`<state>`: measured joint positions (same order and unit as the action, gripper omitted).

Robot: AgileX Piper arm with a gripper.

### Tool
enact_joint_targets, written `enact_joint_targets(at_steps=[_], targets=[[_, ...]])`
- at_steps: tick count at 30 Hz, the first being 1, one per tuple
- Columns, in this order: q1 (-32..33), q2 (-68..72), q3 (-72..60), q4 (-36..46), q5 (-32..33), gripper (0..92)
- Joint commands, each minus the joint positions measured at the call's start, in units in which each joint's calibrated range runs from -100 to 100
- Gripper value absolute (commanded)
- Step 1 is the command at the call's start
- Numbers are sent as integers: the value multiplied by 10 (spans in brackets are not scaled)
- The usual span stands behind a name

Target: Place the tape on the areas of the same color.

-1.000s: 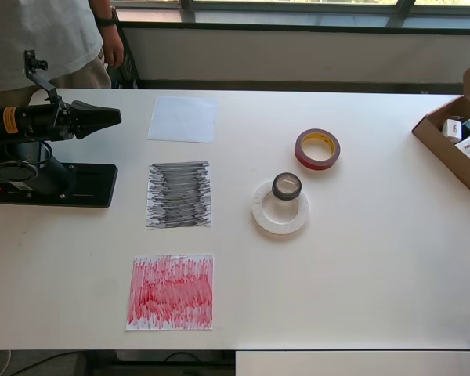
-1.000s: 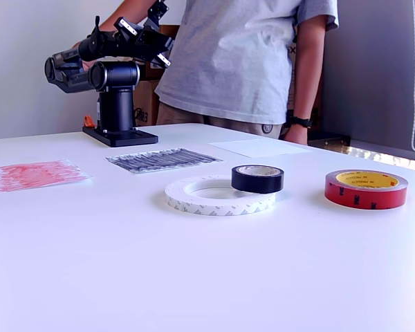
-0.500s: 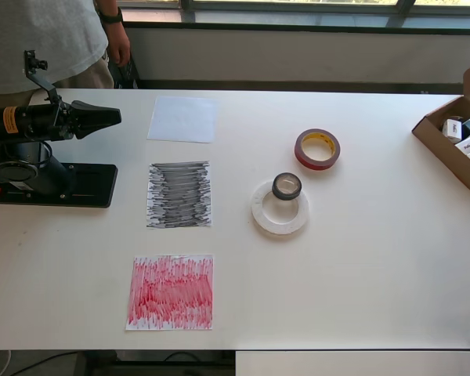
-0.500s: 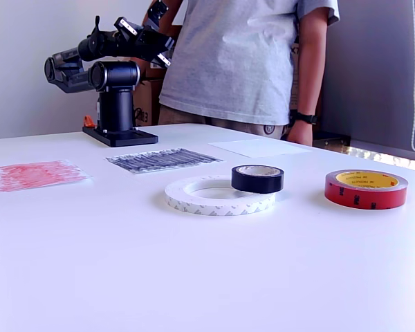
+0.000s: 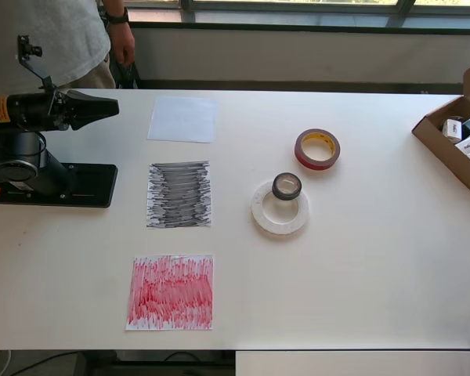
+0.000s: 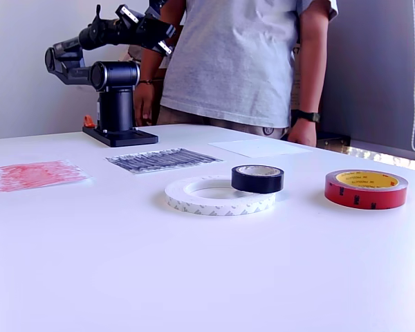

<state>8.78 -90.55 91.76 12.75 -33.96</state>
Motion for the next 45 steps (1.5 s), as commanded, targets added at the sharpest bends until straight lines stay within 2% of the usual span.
enact_joint_targets(at_steps=[1,11,18,21,23,31,36,38,41,45], targets=[[-2,249,-210,2,2,1],[1,539,-532,2,-4,5],[-43,687,-673,10,4,5],[-64,735,-717,86,7,5],[-69,763,-759,159,33,5],[-58,885,-949,492,185,5],[-43,964,-989,652,284,5],[-34,991,-988,686,327,3],[-34,1024,-982,695,380,2],[-36,1079,-982,690,408,1]])
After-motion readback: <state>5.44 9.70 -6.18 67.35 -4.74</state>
